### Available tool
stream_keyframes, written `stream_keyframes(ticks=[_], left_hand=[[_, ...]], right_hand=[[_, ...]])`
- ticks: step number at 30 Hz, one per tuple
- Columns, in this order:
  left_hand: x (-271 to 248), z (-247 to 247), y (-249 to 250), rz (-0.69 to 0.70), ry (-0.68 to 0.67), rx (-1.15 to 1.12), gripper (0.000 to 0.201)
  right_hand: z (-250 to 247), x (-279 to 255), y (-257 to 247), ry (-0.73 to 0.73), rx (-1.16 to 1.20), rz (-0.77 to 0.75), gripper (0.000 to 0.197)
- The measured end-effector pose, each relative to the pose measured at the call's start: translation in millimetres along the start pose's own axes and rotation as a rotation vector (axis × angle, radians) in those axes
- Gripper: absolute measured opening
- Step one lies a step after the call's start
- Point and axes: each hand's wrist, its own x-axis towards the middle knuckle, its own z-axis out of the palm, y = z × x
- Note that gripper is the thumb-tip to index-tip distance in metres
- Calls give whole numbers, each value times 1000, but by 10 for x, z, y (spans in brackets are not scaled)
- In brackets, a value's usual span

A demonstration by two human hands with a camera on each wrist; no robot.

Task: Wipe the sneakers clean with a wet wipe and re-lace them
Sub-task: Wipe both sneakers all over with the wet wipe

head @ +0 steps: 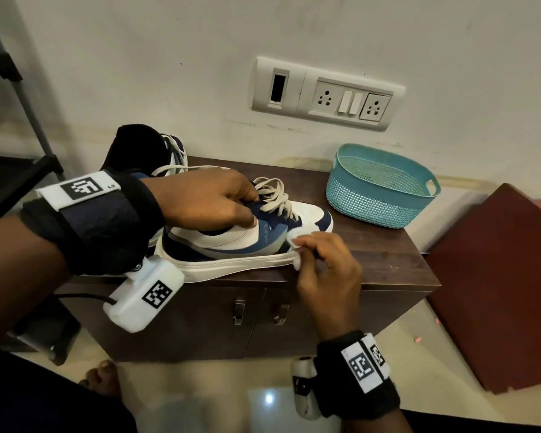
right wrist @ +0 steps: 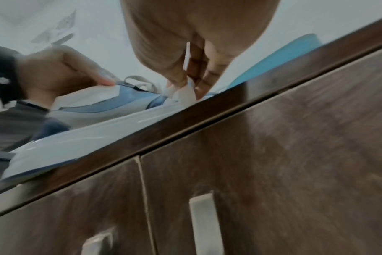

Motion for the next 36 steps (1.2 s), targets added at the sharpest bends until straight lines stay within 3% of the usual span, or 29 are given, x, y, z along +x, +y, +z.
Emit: stream_keyframes(ticks=[2, 7, 11, 16, 20, 22, 25, 28, 30, 33, 36], left_hand=[[0, 5, -1, 5, 9, 8, 26], [9, 1, -18, 3, 8, 4, 25], [19, 13, -27, 13, 19, 6, 24], [39, 13, -37, 17, 10, -11, 24], [50, 14, -69, 36, 16, 9, 23], [18, 10, -89, 74, 19, 42, 21], [-26, 23, -112, 178, 64, 187, 16], [-19, 19, -120, 210, 74, 243, 30], [-5, 9, -125, 212, 73, 232, 40], [9, 9, -132, 235, 73, 195, 33], [13, 20, -141, 245, 84, 181, 18]], right_hand=[[-2, 56, 35, 102, -8, 89, 23], [8, -68, -113, -103, -12, -94, 23], [-54, 74, 103, 112, -69, 126, 23], [56, -159, -177, -110, -19, -74, 18], [-153, 53, 132, 82, -144, 142, 23], [-381, 200, 254, 199, -96, 290, 22], [-689, 356, 306, 303, 52, 358, 29], [-674, 354, 289, 191, 190, 398, 43], [-550, 296, 266, 94, 176, 384, 40], [-402, 211, 184, 3, 9, 309, 24], [-294, 100, 23, -32, -147, 99, 20]])
